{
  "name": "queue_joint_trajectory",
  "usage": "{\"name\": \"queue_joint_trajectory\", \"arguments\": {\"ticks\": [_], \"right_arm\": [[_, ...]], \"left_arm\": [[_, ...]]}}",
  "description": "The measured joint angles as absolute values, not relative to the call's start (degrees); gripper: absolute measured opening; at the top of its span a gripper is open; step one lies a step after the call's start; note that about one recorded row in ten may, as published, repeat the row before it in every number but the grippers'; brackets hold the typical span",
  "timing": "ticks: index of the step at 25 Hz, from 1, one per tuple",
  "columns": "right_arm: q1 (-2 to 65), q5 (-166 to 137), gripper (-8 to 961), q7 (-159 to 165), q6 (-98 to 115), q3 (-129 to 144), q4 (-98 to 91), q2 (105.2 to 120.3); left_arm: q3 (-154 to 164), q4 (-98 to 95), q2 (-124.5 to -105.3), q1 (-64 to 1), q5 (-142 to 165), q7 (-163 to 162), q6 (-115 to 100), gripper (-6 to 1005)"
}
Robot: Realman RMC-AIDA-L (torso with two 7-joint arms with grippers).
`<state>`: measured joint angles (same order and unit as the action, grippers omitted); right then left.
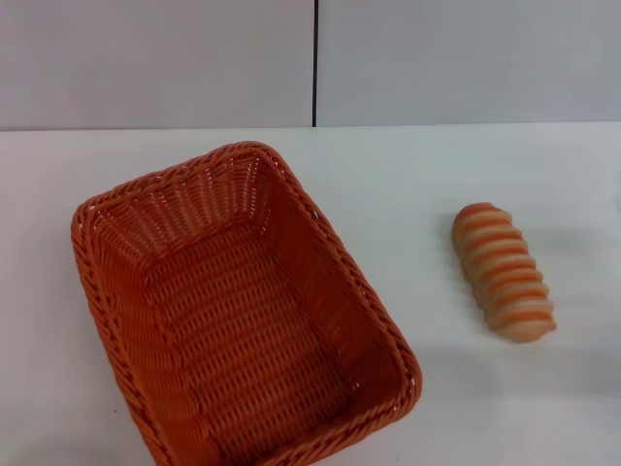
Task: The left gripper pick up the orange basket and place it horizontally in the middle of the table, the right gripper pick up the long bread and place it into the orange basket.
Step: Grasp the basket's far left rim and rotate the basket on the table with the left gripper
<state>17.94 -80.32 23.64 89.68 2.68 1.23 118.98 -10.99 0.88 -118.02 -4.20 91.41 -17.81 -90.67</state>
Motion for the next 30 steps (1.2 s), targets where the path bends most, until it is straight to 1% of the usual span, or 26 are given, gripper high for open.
{"name": "queue_joint_trajectory", "arguments": {"ticks": [5,16,22,30], "right_arm": [[17.95,-80.22,638,23.64,88.97,2.65,1.05,118.92],[19.60,-80.26,638,23.64,87.11,2.72,0.39,118.83],[19.73,-80.32,638,23.65,87.10,2.73,0.40,118.83],[19.43,-80.19,638,23.65,87.37,2.42,0.75,118.98]], "left_arm": [[-5.01,-6.01,-117.93,-4.43,91.55,-24.44,-91.81,832],[11.98,-39.68,-118.06,-4.77,94.66,-62.67,-89.46,831],[15.79,-55.08,-118.20,-5.22,98.88,-76.49,-89.18,831],[20.53,-73.15,-118.14,-9.13,109.39,-90.42,-87.91,830]]}}
